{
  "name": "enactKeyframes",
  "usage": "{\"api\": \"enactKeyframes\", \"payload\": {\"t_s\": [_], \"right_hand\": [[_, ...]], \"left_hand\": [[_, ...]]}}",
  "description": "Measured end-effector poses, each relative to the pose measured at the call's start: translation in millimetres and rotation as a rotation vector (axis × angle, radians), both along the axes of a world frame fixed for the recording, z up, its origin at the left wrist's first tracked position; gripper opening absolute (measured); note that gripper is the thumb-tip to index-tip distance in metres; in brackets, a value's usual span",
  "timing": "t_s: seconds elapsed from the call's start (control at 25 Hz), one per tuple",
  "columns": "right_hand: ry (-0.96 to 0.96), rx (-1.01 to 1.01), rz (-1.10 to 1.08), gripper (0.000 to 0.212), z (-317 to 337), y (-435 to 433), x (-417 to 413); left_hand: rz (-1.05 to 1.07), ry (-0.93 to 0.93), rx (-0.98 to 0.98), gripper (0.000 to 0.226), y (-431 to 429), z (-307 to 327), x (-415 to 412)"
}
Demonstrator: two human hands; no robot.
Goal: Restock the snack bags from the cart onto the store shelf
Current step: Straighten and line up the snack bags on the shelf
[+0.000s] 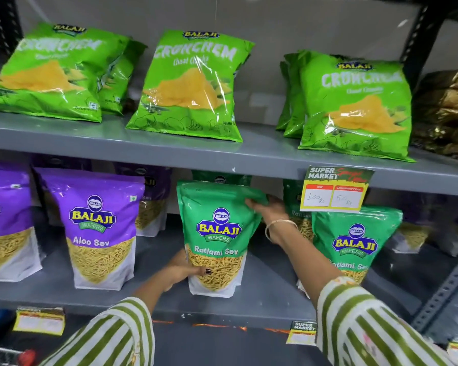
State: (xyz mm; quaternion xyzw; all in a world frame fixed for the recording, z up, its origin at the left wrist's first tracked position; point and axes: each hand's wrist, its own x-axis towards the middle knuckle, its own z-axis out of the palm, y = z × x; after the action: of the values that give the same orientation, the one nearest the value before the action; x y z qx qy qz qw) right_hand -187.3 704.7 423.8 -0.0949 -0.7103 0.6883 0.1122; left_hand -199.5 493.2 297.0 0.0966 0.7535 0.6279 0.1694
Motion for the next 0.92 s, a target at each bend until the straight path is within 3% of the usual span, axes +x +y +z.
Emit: {"api": "enactKeyframes", "payload": {"t_s": [0.08, 0.16, 0.32, 0.44, 0.8, 0.92], "right_hand": [[0.084, 0.026, -0.066, 0.035, 16.2, -3.2, -7.9], [0.131, 0.017, -0.084, 0.039, 10.8, -2.3, -10.7], [-0.076, 0.015, 0.052, 0.058, -42.6, 5.7, -1.0], [-0.240, 0.194, 0.232, 0.056, -87.3, -4.8, 16.1], [-0.206, 0.138, 0.158, 0.046, -108.1, -20.8, 27.0], [-0.237, 0.255, 0.198, 0.056, -104.6, -14.9, 31.5]], "left_hand": [[-0.002, -0.008, 0.005, 0.063, -1.1, 3.8, 3.2], [-0.020, -0.005, 0.021, 0.078, -2.3, 1.8, 3.0], [-0.005, 0.008, -0.047, 0.059, -2.2, -1.9, -2.1], [-0.039, 0.009, -0.040, 0.062, -5.6, -5.5, -6.5], [-0.064, 0.021, -0.045, 0.066, -8.9, -4.7, -5.5], [-0.025, -0.030, -0.239, 0.074, -9.9, 2.7, 0.5]]}}
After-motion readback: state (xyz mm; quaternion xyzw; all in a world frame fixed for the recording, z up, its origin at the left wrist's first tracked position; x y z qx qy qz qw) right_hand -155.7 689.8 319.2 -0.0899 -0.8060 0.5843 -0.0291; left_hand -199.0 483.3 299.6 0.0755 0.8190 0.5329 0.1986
